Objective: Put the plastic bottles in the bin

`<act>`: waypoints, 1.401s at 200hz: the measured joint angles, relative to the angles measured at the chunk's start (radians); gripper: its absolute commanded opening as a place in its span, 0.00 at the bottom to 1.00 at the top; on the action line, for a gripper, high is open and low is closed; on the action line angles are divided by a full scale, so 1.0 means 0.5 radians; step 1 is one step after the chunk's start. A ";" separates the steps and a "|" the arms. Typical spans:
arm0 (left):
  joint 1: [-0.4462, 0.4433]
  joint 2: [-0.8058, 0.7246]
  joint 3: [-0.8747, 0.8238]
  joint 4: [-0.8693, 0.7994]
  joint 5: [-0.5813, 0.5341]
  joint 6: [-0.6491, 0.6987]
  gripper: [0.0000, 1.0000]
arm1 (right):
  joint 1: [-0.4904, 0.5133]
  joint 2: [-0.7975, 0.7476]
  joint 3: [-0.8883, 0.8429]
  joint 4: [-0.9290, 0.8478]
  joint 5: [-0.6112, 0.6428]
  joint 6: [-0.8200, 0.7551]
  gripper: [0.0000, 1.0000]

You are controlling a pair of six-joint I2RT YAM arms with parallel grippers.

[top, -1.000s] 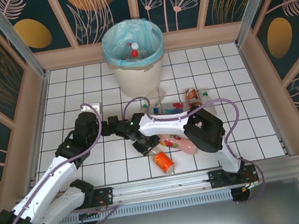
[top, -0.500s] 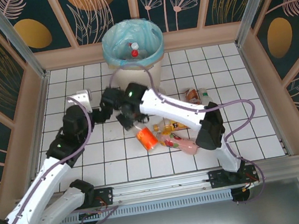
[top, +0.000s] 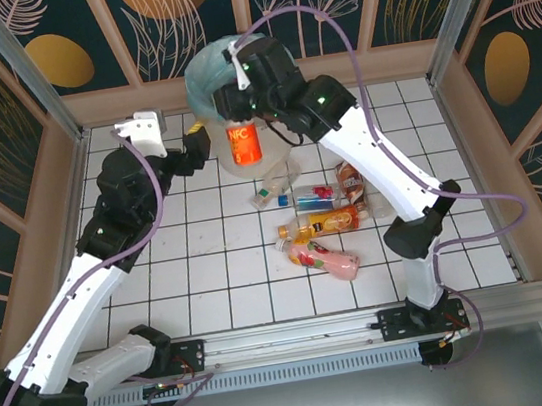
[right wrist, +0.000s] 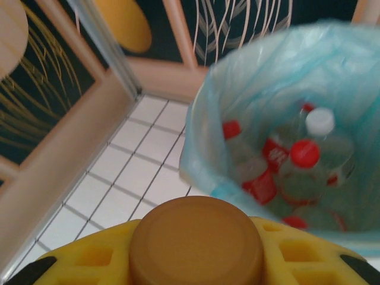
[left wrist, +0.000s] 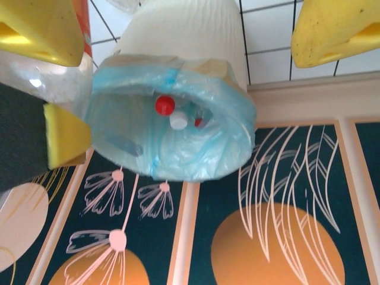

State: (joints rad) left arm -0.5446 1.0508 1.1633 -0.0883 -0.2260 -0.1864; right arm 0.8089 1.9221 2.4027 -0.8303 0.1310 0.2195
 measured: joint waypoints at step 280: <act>0.118 0.222 -0.099 0.456 0.042 -0.052 0.88 | -0.436 0.640 -0.052 1.547 -0.330 -0.489 0.23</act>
State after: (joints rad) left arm -0.4854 1.1618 1.1137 0.1398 -0.2050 -0.2123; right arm 0.5907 2.2421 2.3768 -0.0570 -0.0338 -0.0250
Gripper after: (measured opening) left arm 0.884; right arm 0.323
